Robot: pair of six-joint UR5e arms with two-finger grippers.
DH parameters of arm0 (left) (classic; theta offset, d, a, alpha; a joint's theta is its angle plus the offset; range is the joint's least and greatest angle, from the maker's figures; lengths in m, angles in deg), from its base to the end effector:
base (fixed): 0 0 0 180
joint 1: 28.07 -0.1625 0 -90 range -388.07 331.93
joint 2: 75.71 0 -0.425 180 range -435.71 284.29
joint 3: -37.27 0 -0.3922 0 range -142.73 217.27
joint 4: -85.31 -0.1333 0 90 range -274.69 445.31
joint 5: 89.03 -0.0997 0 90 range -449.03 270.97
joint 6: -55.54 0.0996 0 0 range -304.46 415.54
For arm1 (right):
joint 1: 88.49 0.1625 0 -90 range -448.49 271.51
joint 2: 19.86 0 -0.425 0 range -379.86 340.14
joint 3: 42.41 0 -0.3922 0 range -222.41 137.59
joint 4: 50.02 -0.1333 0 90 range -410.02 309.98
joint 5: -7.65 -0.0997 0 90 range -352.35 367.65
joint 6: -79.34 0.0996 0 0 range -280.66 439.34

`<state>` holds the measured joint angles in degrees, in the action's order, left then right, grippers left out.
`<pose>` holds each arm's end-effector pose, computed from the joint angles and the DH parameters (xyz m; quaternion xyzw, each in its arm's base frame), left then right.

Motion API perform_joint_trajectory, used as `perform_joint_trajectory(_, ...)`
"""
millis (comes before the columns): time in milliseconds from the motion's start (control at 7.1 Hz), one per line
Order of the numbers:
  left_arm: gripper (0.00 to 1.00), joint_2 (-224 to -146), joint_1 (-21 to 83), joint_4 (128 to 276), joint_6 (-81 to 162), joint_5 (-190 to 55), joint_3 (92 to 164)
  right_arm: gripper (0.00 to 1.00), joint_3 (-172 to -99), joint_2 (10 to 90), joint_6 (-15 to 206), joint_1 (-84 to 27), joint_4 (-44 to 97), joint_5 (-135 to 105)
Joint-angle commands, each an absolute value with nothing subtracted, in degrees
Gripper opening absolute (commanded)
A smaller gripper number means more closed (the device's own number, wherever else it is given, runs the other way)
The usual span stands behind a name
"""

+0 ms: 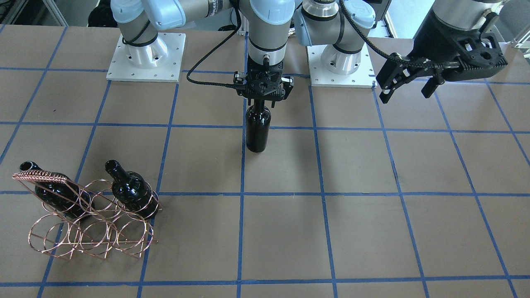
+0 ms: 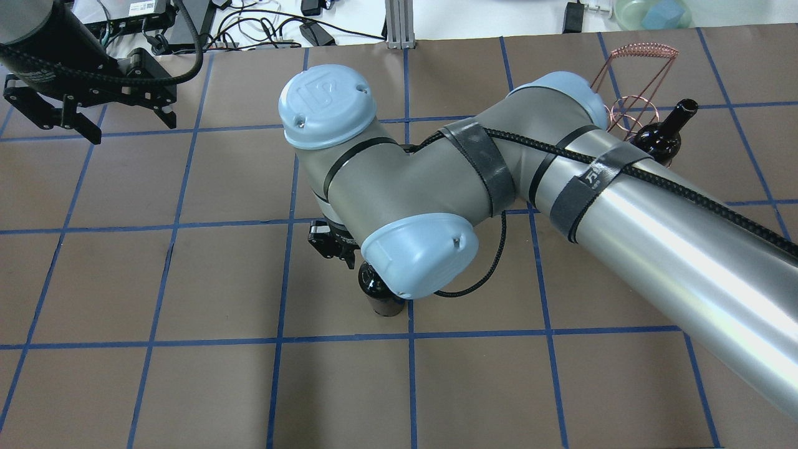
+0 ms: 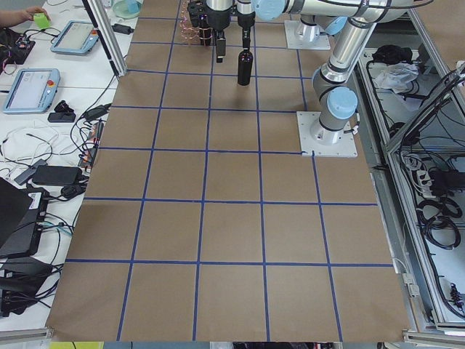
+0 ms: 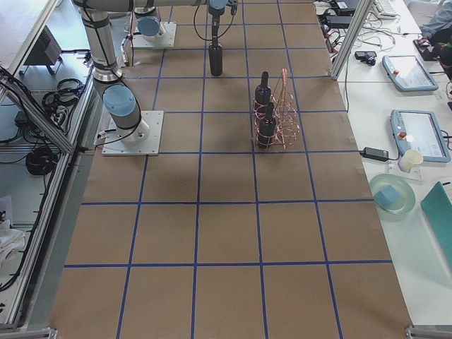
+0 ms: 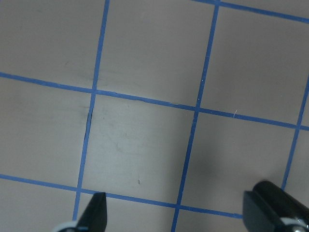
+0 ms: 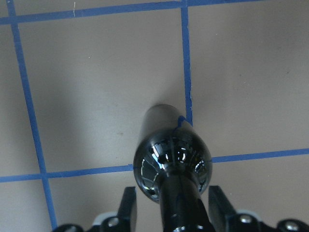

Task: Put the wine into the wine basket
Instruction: 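Move the right gripper over the upright bottle and grasp its neck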

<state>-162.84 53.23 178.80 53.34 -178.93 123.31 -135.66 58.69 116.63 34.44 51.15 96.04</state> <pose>-0.0603 -0.4882 0.5400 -0.0949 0.9951 -0.0291 0.0008 0.4171 -0.3936 0.3740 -0.0384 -0.9987 -0.0333 0.0062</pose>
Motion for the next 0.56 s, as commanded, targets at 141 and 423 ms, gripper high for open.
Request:
perform_joint_trajectory(141, 1.00, -162.7, 53.1, 179.4, 53.3, -179.0, 123.3, 0.29, -135.7, 58.6, 116.3, 34.4, 51.1, 96.6)
perform_joint_trajectory(423, 1.00, -162.7, 53.1, 179.6, 53.4, -179.0, 123.3, 0.24, -135.2, 58.8, 116.2, 34.2, 51.1, 96.5)
